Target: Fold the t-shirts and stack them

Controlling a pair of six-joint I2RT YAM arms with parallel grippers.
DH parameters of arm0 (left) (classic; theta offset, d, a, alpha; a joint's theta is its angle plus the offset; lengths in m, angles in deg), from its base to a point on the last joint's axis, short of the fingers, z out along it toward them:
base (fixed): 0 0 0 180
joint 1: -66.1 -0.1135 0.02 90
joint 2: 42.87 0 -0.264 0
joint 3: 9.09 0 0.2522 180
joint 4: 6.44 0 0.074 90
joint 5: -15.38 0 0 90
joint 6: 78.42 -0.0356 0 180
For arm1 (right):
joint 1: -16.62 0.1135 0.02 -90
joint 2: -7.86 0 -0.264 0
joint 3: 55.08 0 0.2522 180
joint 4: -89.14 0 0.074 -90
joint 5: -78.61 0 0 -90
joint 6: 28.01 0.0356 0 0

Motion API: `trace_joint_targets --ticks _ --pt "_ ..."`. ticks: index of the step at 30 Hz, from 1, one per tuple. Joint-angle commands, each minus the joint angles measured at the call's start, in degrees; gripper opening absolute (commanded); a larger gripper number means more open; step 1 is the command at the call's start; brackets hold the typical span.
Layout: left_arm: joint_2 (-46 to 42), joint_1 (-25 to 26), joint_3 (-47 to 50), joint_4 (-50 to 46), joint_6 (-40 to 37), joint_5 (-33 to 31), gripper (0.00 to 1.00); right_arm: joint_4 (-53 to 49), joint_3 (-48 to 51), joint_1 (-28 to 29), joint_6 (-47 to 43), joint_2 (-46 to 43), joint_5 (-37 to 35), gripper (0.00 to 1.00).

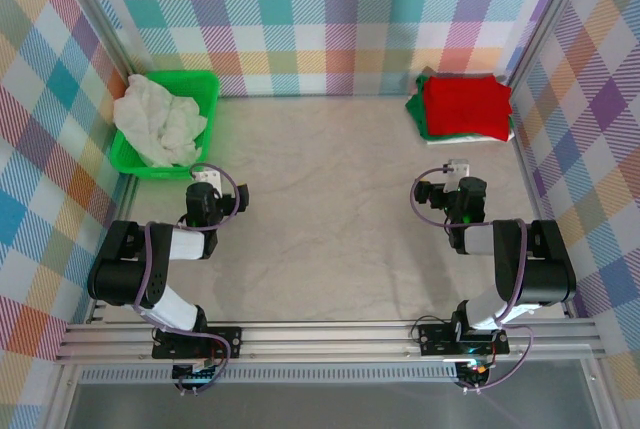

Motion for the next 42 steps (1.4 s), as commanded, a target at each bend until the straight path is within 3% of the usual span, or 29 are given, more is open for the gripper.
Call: trace_joint_targets --ticks 1,3,6,8,10,15,23,26,33,37,40,42 --pt "0.03 -0.79 -0.85 1.31 -0.55 1.04 1.00 1.28 -0.40 -0.04 0.85 -0.67 1.29 1.00" --pt "-4.52 -0.01 -2.20 -5.12 -1.23 0.88 1.00 -3.58 -1.06 0.23 0.51 -4.96 0.75 1.00" --pt "-18.22 2.02 -6.06 -19.74 0.21 -2.23 1.00 -25.42 -7.01 0.29 7.96 -16.65 -2.73 1.00" --pt "-24.35 2.00 -9.65 -26.18 4.79 -3.51 1.00 -30.86 -10.31 0.67 12.49 -21.10 3.58 1.00" --pt "-23.51 0.94 -17.96 -35.54 8.16 -6.57 0.99 -33.32 -13.69 3.32 14.13 -22.11 6.48 0.95" --pt "-1.60 -4.78 -51.15 -64.25 10.80 -7.98 0.94 -41.93 -27.68 12.95 11.10 -13.13 4.00 0.93" --pt "27.07 -14.73 -90.50 -86.29 11.75 -11.30 0.95 -43.30 -34.42 14.60 13.14 -7.66 6.47 0.89" --pt "35.27 -17.68 -99.03 -91.22 11.58 -11.60 0.97 -44.17 -32.81 14.60 11.81 -9.13 4.61 0.90" --pt "48.10 -20.55 -104.06 -91.86 12.46 -5.89 0.98 -44.41 -30.84 14.60 11.48 -9.51 3.36 0.92" --pt "50.02 -20.55 -104.06 -89.45 12.32 -2.96 0.78 -46.49 -33.05 14.60 12.05 -9.24 4.52 0.92" --pt "49.78 -22.38 -104.48 -88.11 12.50 -2.30 0.24 -46.34 -33.03 14.60 12.53 -10.71 3.22 0.92" --pt "48.07 -22.60 -104.59 -87.72 13.20 -3.59 0.00 -46.05 -32.68 14.55 12.75 -12.02 2.51 0.92"
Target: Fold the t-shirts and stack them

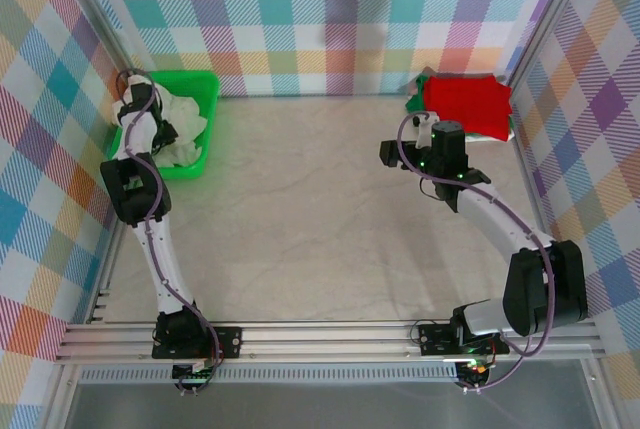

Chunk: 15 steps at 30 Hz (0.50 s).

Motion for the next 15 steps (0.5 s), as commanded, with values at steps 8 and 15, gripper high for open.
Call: trace_joint_targets --ticks 8,15 --pt "-18.62 1.98 1.56 3.38 2.24 -0.16 0.00 -0.23 0.25 0.26 -0.38 -5.96 -3.63 0.92" --pt "-28.07 6.24 -3.42 2.20 0.61 4.33 0.00 1.26 -1.46 0.26 -0.35 -4.51 -3.22 0.92"
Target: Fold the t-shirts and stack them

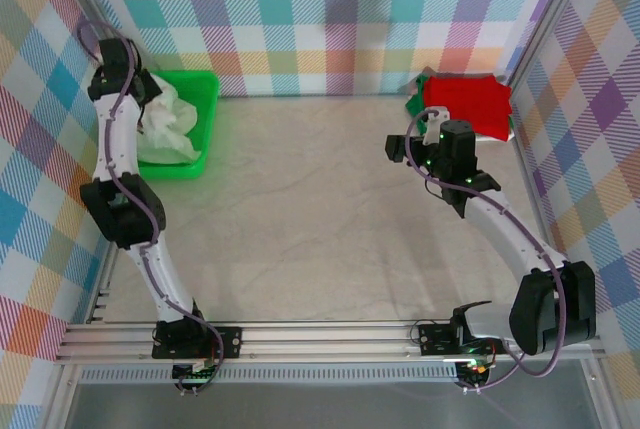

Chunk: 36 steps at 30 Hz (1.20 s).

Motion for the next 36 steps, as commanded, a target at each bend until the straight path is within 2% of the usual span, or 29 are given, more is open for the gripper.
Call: trace_joint_targets --ticks 1,4,9,14,18,20,25,28,30,32,33,34,35,36 --pt "-4.49 3.07 -5.97 1.40 -1.25 4.11 0.00 2.32 -1.66 0.22 -0.15 1.11 -0.45 0.92" --pt "-4.87 6.17 -15.24 -0.83 -2.21 6.87 0.00 3.01 -3.23 0.22 0.10 2.28 -0.40 0.91" --pt "-6.60 13.75 -28.24 0.06 -3.26 6.33 0.00 4.69 -4.27 0.26 0.47 2.91 -1.48 0.91" --pt "-10.78 21.01 -28.99 4.31 -2.80 9.56 0.00 5.29 -4.52 0.24 1.00 3.17 -3.16 0.91" --pt "-12.85 29.13 -28.89 4.09 -8.23 8.30 0.00 5.27 -4.79 0.24 1.10 3.10 -3.43 0.91" --pt "-12.81 32.21 -28.91 2.31 -8.43 8.65 0.00 4.61 -4.96 0.26 1.37 2.60 -4.03 0.91" --pt "-12.24 40.53 -26.81 -5.03 -9.62 1.91 0.00 4.24 -2.74 0.22 2.90 -1.66 -7.40 0.89" --pt "-12.04 41.73 -22.37 -5.45 -7.95 -0.04 0.00 3.55 -1.64 0.26 2.86 -4.99 -9.51 0.88" --pt "-9.44 41.20 -21.51 -6.50 -7.58 -4.77 0.00 1.38 -2.39 0.20 2.84 -5.69 -10.75 0.88" --pt "-5.19 38.70 -22.04 -7.82 -6.01 -2.87 0.00 -0.60 -3.60 0.08 2.58 -5.12 -11.22 0.88" --pt "-2.55 36.99 -22.42 -7.96 -4.88 -0.33 0.01 -1.44 -4.29 0.00 2.58 -4.43 -11.50 0.89" --pt "-0.12 35.68 -22.60 -7.77 -4.31 1.36 0.16 -2.22 -4.91 -0.23 2.66 -3.59 -11.52 0.89" --pt "2.87 34.27 -23.28 -7.51 -4.12 3.13 0.39 -3.15 -5.83 -0.34 2.81 -2.44 -11.43 0.89" --pt "5.71 33.20 -24.50 -7.72 -4.22 4.25 0.50 -4.63 -7.00 -0.52 3.24 -0.84 -11.13 0.89"
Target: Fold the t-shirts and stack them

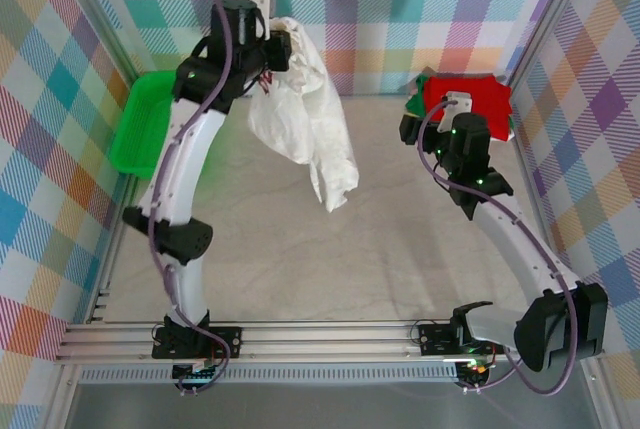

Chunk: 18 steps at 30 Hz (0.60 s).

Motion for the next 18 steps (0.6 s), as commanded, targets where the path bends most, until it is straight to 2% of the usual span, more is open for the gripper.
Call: trace_joint_targets --ticks 1,3,5,6,7,10,12,15,18 --pt "9.57 -4.68 -2.79 -1.32 1.69 2.29 0.56 -5.87 -3.99 -0.71 1.99 4.42 -0.54 0.90" --pt "12.95 -6.23 -5.21 -4.62 2.37 2.04 0.72 -8.52 -6.05 -0.83 2.73 6.86 2.36 0.90" --pt "11.92 -6.67 -2.88 -7.08 3.24 0.58 0.78 -9.46 -6.21 -0.83 3.26 8.25 6.24 0.89" --pt "9.29 -6.59 2.15 -6.15 3.34 -0.29 0.80 -9.59 -5.68 -0.89 3.62 8.71 8.37 0.88" --pt "5.69 -6.44 9.47 -3.24 3.86 -0.77 0.80 -9.40 -4.94 -0.84 4.03 9.08 10.36 0.88" --pt "-8.03 -6.41 39.65 9.82 7.60 0.55 0.78 -7.56 -1.75 0.24 5.80 11.26 17.52 0.84" --pt "-13.53 -6.41 53.13 14.25 9.72 1.06 0.77 -8.68 -1.13 2.05 6.24 14.06 21.62 0.81" --pt "-15.77 -6.86 64.67 17.16 9.67 1.82 0.74 -8.78 -0.02 5.92 7.46 17.87 25.44 0.77" --pt "-13.18 -8.87 68.23 16.33 9.94 3.03 0.74 -7.26 0.47 10.29 9.12 21.66 27.30 0.77"
